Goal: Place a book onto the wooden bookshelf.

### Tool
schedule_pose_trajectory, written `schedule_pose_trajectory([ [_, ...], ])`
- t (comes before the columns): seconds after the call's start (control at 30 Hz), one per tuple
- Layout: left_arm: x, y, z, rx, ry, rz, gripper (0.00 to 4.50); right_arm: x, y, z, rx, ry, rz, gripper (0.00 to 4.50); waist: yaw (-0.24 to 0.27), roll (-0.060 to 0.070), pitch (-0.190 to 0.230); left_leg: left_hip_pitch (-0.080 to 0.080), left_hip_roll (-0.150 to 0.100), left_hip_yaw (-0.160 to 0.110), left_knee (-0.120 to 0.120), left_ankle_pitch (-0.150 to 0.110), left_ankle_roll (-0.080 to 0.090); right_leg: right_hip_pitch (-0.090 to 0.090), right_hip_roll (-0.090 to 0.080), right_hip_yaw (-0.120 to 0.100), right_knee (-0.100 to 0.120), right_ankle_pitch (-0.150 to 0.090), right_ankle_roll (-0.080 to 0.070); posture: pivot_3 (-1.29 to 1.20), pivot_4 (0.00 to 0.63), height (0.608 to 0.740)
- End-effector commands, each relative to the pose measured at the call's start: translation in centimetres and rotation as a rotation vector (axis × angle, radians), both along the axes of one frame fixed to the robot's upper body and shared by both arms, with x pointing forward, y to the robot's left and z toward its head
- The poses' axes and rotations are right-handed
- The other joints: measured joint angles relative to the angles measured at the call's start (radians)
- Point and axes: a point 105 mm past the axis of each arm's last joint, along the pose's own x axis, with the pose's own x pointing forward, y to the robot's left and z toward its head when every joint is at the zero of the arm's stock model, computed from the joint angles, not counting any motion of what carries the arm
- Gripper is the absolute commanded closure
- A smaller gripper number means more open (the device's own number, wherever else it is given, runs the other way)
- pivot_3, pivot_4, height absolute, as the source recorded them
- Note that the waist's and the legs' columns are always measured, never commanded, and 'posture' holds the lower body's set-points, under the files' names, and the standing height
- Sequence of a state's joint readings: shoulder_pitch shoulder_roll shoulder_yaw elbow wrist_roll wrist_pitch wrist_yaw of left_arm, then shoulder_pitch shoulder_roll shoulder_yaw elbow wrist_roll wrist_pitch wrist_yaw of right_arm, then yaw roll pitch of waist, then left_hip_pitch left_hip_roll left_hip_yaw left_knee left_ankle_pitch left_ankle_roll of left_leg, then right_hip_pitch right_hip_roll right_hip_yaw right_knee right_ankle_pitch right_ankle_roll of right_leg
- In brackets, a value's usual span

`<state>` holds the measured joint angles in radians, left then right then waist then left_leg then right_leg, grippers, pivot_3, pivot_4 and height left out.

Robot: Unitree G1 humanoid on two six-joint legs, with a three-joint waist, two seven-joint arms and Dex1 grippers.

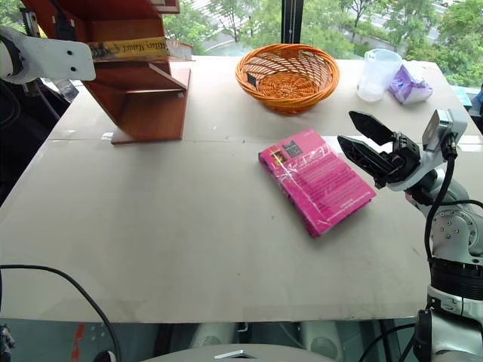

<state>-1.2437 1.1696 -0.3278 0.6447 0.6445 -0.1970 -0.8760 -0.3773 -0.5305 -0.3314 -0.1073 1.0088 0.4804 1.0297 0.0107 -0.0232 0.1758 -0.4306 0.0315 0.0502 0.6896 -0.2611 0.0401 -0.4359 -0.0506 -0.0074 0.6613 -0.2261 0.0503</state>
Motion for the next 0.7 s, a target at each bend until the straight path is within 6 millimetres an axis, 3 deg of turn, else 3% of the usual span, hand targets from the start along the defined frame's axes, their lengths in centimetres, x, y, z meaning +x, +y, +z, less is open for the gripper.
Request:
schedule_pose_trajectory([
  [0.03,-1.4,1.2,2.3,-0.006,-0.083,0.032,2.05,-0.6,-0.5,1.2,0.009,-0.063,-0.007,0.0,-0.001,0.0,0.0,0.0,0.0,0.0,0.0,0.0,0.0,0.0,0.0,0.0,0.0,0.0,0.0,0.0,0.15,0.74],
  [0.17,-1.4,1.7,2.0,-0.059,-0.113,0.049,0.33,-0.7,-0.6,1.2,0.018,-0.069,-0.008,0.0,-0.001,0.0,0.0,0.001,0.0,0.0,0.0,0.0,0.0,0.0,0.0,0.0,0.001,0.0,0.0,0.0,0.15,0.74],
  [0.2,-1.5,1.8,1.8,-0.078,-0.112,0.052,0.16,-0.7,-0.7,1.2,0.016,-0.071,-0.014,0.0,-0.001,0.0,0.0,0.001,0.0,0.0,0.0,0.0,0.0,0.0,0.0,0.0,0.001,0.0,0.0,0.0,0.15,0.74],
  [0.4,-3.2,1.6,1.2,-0.258,-0.109,0.058,0.16,-1.2,-1.4,0.3,-0.001,-0.05,-0.06,0.0,0.001,0.0,0.0,0.0,0.003,0.0,0.001,0.0,0.0,0.0,0.0,0.0,0.001,0.0,0.0,0.0,0.15,0.74],
  [0.5,-3.7,-2.9,1.7,-0.845,-0.143,-0.145,0.16,-2.1,-2.3,-1.2,-0.069,-0.019,-0.1,0.0,0.01,-0.001,0.0,-0.001,0.004,-0.001,0.001,0.0,0.0,0.001,-0.001,-0.001,0.0,0.0,0.0,0.0,0.15,0.74],
  [0.57,-5.2,-5.6,-0.9,-1.189,0.03,-0.245,0.16,-2.7,-2.9,-2.4,-0.12,-0.001,-0.137,0.0,0.009,-0.001,-0.001,-0.001,0.004,-0.003,0.005,0.0,0.0,0.002,-0.001,-0.001,0.0,0.0,0.0,0.0,0.15,0.74],
  [0.6,-6.8,-7.0,-4.1,-1.231,0.171,-0.302,0.16,-3.0,-3.6,-3.6,-0.164,0.021,-0.187,0.0,0.002,0.002,-0.002,-0.001,0.005,-0.003,0.007,0.0,0.0,0.003,-0.001,-0.001,0.001,0.0,0.0,0.0,0.15,0.74],
  [0.63,-8.2,-7.8,-6.2,-1.237,0.257,-0.331,0.16,-3.2,-4.0,-4.3,-0.195,0.035,-0.221,0.0,-0.014,0.01,-0.007,0.0,0.005,-0.005,0.008,0.0,0.0,0.004,-0.001,0.001,0.001,0.0,0.0,0.0,0.15,0.74],
  [0.7,-10.0,-9.3,-9.5,-1.396,0.341,-0.364,0.16,-3.8,-5.2,-6.4,-0.261,0.077,-0.304,0.0,-0.026,0.01,-0.007,0.007,0.004,0.0,0.008,-0.001,0.0,0.008,-0.002,0.007,0.003,-0.002,0.004,0.0,0.15,0.74],
])
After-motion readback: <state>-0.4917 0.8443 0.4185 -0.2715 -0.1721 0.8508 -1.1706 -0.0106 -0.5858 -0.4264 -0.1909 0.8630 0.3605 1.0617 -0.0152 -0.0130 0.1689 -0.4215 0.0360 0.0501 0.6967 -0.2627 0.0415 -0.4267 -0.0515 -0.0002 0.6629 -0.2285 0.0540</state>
